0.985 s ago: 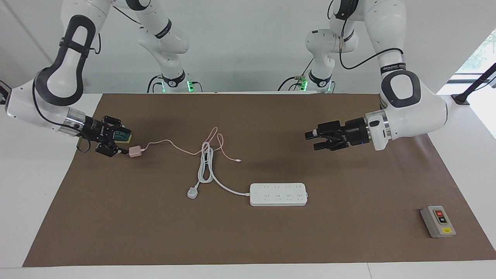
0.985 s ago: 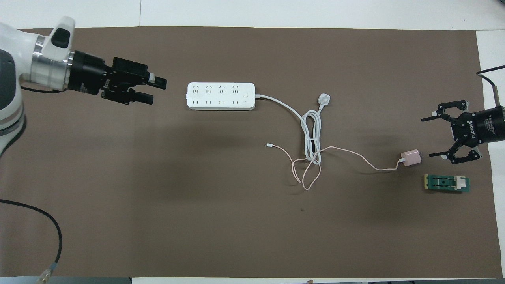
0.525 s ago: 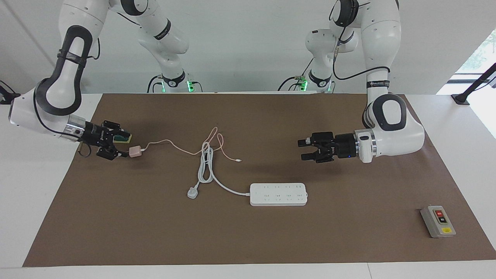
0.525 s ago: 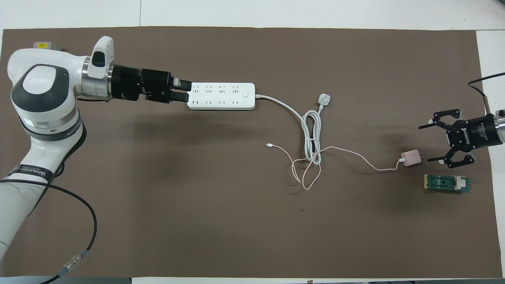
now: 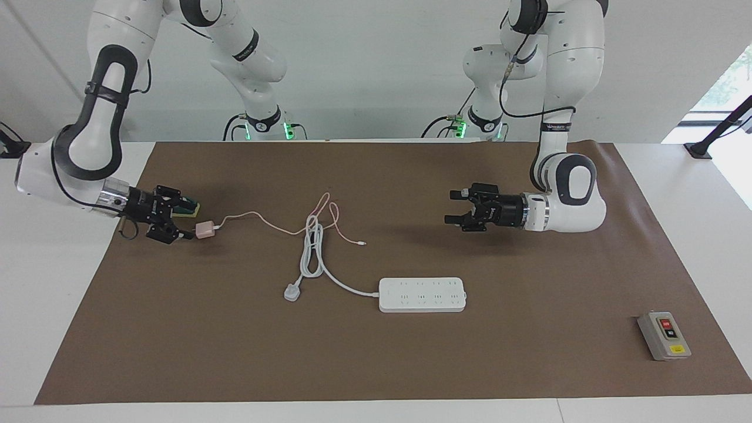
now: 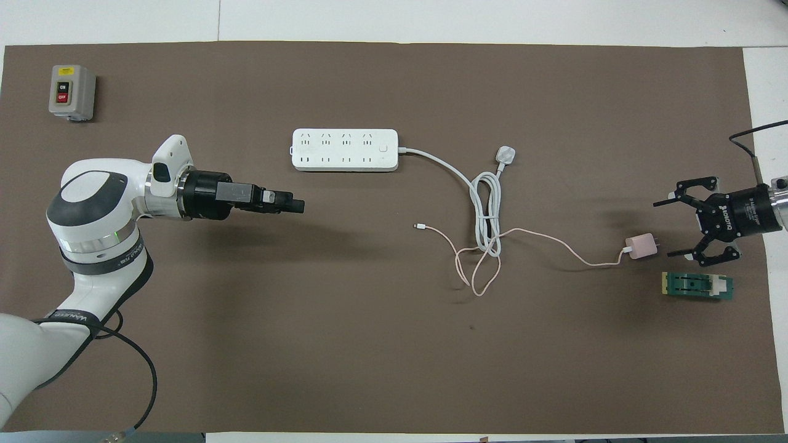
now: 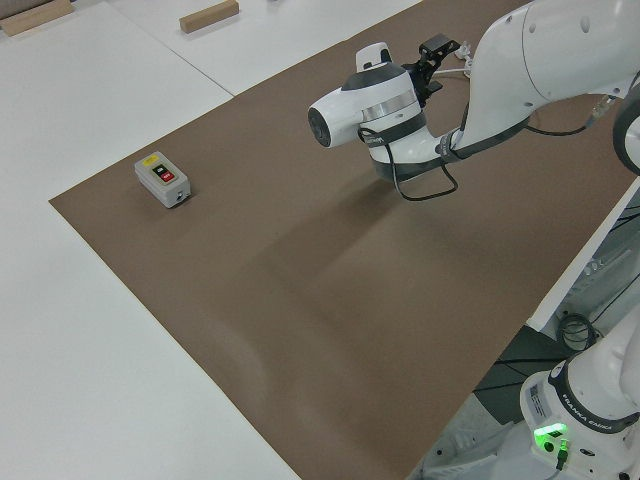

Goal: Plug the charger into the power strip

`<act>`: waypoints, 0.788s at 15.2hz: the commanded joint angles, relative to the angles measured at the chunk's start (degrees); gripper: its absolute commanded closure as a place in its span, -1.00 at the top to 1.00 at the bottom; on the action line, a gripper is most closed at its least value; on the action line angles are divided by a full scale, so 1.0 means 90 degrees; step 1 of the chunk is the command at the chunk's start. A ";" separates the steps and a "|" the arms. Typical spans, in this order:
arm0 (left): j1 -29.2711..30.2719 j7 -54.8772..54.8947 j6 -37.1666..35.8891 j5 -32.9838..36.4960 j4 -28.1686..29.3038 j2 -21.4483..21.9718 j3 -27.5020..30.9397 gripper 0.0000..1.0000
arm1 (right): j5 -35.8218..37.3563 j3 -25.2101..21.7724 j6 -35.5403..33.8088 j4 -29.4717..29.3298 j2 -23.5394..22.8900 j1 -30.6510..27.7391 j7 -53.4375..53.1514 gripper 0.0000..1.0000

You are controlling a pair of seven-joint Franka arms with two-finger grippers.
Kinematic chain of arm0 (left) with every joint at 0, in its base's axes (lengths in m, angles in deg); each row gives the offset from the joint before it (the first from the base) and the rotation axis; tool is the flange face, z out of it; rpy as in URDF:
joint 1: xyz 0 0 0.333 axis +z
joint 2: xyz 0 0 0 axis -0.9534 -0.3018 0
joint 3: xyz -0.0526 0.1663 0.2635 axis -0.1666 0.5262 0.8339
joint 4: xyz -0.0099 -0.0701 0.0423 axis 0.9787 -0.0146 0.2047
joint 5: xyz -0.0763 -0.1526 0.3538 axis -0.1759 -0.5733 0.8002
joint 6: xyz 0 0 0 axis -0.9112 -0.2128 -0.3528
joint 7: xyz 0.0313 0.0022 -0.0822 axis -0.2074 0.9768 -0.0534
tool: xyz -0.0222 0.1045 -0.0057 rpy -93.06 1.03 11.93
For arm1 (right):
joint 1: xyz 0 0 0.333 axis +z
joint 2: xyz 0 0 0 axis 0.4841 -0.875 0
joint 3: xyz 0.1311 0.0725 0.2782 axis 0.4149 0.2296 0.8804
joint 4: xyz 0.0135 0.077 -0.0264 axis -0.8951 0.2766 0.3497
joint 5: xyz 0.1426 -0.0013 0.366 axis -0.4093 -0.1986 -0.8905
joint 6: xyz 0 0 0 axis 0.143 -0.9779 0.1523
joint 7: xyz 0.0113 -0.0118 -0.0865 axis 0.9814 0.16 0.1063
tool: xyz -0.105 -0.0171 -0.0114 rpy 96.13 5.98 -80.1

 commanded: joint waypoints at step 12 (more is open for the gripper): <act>-0.0197 0.0560 0.0476 -0.0956 0.1610 0.0891 0.0001 1.00 | 0.0208 0.0044 0.0571 0.0328 -0.0353 -0.0014 0.0227 1.00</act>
